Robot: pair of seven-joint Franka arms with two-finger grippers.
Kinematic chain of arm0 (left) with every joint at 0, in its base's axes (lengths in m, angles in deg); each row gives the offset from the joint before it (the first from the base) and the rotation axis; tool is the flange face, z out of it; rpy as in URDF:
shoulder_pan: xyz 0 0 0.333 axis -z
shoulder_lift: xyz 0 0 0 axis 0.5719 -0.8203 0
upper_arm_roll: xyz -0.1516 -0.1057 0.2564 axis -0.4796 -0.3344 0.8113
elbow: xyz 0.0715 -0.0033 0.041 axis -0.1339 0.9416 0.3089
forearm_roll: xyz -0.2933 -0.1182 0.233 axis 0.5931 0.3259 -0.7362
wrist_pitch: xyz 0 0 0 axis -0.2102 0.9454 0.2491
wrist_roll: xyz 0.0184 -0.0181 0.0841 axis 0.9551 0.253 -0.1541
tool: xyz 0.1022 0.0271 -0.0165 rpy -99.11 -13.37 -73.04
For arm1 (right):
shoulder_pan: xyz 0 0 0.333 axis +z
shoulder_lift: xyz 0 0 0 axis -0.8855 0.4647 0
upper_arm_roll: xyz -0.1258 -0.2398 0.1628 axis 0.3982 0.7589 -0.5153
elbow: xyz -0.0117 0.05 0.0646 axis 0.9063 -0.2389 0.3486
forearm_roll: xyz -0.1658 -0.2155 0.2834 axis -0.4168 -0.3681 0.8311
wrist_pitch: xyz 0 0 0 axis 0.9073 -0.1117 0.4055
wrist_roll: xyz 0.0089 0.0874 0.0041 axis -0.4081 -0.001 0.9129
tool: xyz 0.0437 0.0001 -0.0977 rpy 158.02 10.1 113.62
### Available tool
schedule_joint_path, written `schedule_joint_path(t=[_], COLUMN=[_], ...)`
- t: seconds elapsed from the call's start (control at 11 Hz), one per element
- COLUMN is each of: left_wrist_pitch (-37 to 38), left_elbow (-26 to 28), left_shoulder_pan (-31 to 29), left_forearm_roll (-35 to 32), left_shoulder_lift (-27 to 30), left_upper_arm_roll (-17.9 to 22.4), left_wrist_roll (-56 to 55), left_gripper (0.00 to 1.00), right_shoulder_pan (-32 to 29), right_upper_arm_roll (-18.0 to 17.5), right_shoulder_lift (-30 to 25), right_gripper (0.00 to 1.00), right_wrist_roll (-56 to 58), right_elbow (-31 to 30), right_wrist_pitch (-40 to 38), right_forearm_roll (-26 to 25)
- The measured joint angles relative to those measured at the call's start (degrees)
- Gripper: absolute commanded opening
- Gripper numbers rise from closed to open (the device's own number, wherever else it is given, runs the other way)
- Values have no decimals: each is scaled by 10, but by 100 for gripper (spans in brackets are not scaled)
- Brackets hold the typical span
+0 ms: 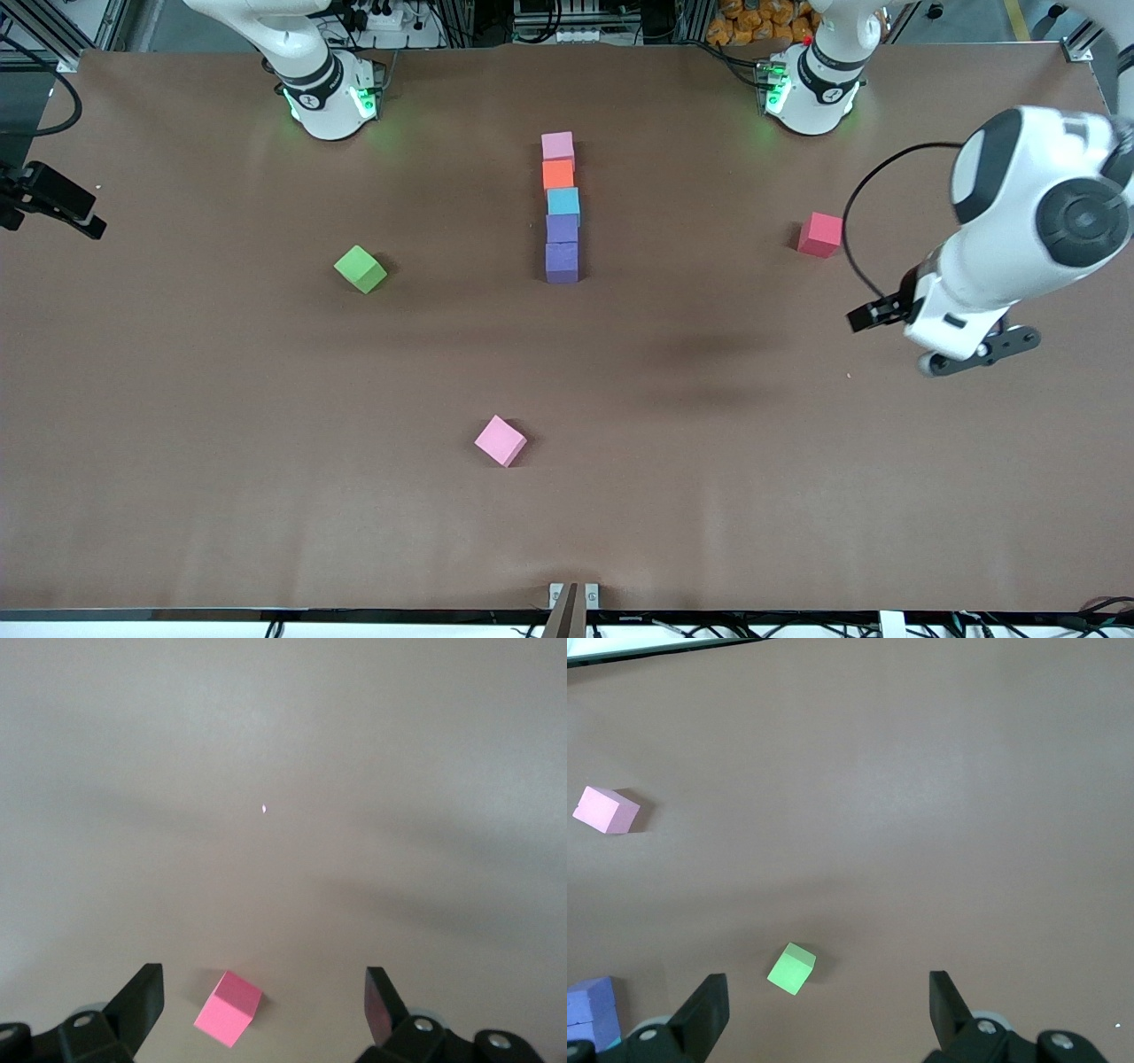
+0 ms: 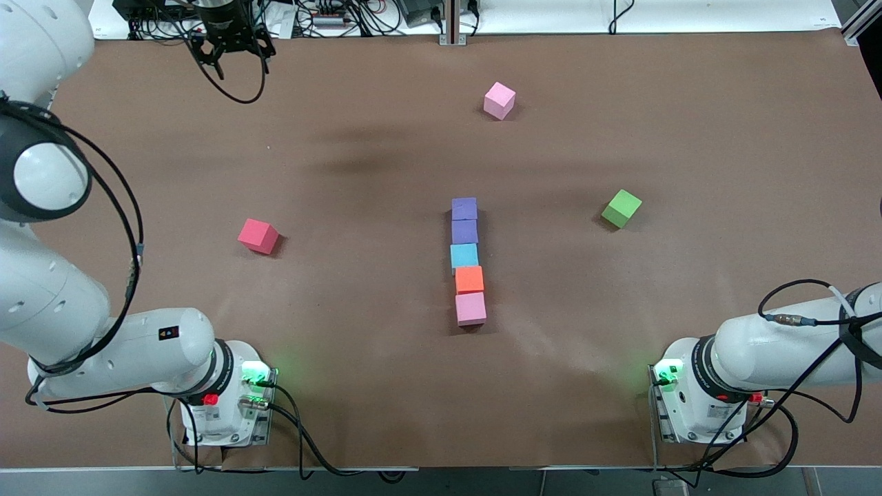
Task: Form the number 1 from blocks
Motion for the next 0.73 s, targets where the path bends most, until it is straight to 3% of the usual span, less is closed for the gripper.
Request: schedule_joint_path(t=[0.37,0.55,0.73], left_wrist_pitch=[-7,-8,-9], left_elbow=[45,66,70], left_shoulder_pan=[124,138,149], left_forearm_roll=[21,21,50], left_shoulder_lift=[55,84,114], left_upper_arm_roll=[96,116,164], left_wrist_roll=[5,47,130], left_gripper=[100,100,100], right_shoulder_pan=[0,0,0], right_upper_arm_roll=[0,0,0], right_shoulder_lift=[0,0,0], right_gripper=[100,100,100], right_wrist_roll=[0,0,0], right_elbow=[0,0,0], right_wrist_pitch=[0,0,0], right_forearm_roll=[0,0,0])
